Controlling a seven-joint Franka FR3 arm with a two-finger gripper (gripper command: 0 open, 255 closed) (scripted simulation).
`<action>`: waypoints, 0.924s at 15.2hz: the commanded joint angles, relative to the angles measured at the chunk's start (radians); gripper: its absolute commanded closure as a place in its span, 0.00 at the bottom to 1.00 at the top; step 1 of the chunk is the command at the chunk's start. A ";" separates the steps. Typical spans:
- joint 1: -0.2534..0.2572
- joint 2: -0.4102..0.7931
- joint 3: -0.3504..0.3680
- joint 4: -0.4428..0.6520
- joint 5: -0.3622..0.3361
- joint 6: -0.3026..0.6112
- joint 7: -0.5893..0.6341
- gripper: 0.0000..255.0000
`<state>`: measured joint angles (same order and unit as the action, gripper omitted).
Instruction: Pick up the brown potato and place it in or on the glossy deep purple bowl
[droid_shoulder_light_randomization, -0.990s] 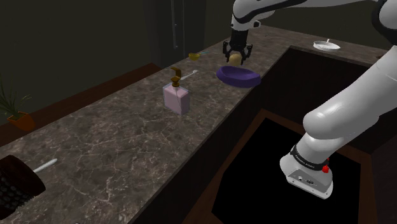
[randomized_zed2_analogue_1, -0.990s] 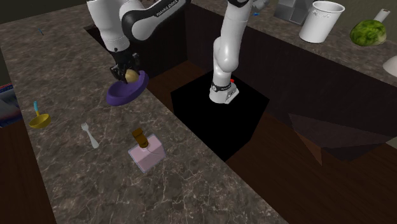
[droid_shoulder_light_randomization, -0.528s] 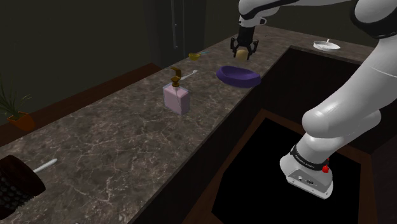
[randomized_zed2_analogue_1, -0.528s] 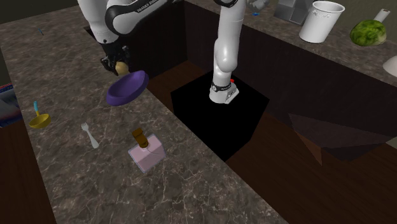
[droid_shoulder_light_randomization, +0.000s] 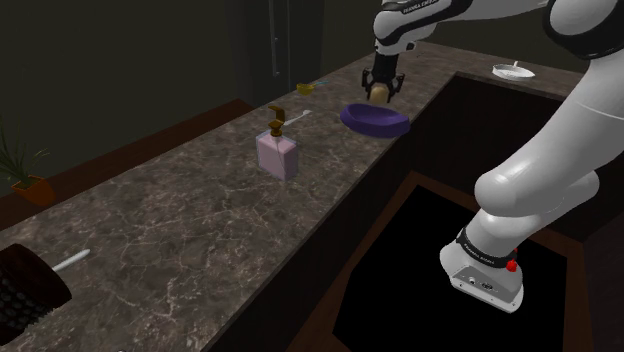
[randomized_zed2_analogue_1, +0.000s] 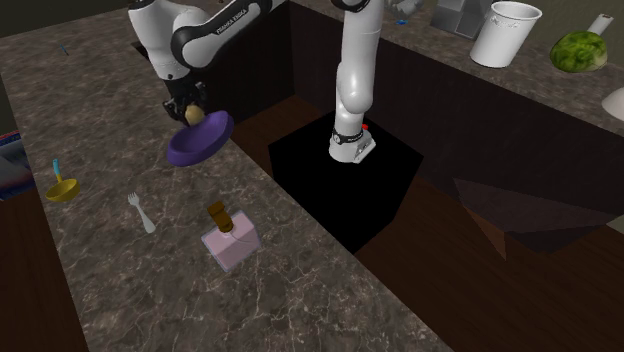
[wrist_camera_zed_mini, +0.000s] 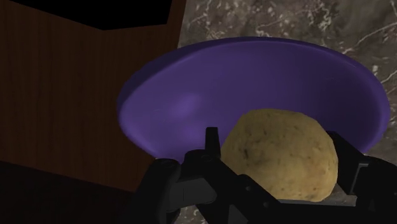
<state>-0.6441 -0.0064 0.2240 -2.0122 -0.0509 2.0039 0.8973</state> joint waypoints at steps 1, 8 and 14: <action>0.001 0.006 0.001 -0.022 -0.002 0.029 0.004 1.00; 0.001 0.021 0.001 -0.051 -0.007 0.071 0.009 1.00; 0.001 0.021 0.001 -0.051 -0.007 0.071 0.009 0.00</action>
<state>-0.6430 0.0147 0.2251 -2.0628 -0.0581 2.0752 0.9061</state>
